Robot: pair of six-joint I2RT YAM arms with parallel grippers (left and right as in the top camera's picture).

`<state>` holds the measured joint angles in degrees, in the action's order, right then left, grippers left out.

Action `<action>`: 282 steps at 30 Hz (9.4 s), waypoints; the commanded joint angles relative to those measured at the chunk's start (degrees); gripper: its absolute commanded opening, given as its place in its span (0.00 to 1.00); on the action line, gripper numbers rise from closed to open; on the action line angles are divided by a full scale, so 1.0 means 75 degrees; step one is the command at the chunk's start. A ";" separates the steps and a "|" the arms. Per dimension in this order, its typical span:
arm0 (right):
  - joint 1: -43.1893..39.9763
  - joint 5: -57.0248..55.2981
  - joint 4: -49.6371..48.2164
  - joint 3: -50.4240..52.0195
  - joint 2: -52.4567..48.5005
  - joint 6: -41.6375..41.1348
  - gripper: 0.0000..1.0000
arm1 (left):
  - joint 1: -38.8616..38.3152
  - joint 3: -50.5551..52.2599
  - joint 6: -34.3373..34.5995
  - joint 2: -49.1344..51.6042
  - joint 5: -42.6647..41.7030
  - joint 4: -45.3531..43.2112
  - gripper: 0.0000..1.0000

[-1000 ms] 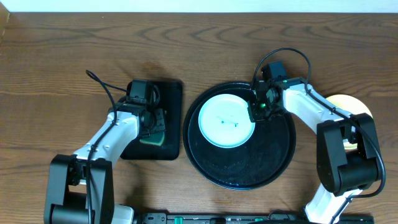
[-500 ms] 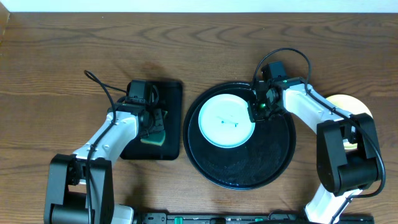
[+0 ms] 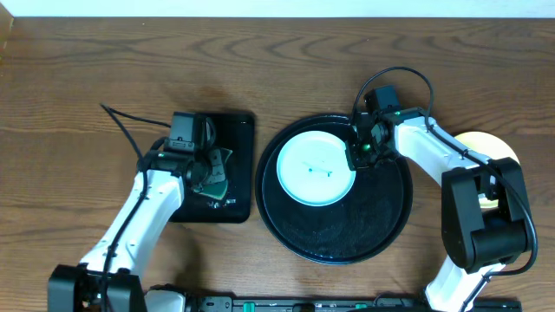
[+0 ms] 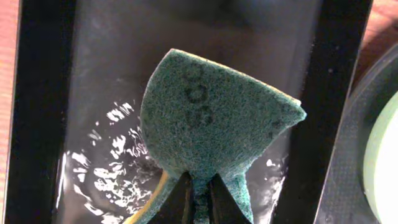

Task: Clean dirty plates on tray and stack at the side
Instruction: 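Hold the mint plate on the tray with the right gripper while left lifts sponge, then carry the green sponge with the left gripper over the mint plate, then wipe the mint plate with the sponge in the left gripper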

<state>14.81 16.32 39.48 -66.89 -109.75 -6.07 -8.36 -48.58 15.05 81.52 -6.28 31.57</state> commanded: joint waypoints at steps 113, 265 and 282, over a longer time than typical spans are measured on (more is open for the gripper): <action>0.0111 0.0029 0.0111 0.0143 -0.0003 -0.0038 0.05 | 0.1725 0.0035 -0.1699 -0.1131 -0.4794 -0.0571 0.08; 0.0874 0.0026 0.0396 0.0143 -0.0003 -0.0501 0.03 | -0.4937 -0.1801 0.3433 0.2859 -0.0213 -0.1402 0.08; 0.0874 0.0026 0.0396 0.0143 -0.0003 -0.0498 0.03 | -0.4319 -0.1807 0.3022 0.3212 0.1536 -0.0079 0.07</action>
<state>20.18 18.28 42.28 -66.59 -109.56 -8.99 -44.88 -63.70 40.77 104.55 -1.54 28.71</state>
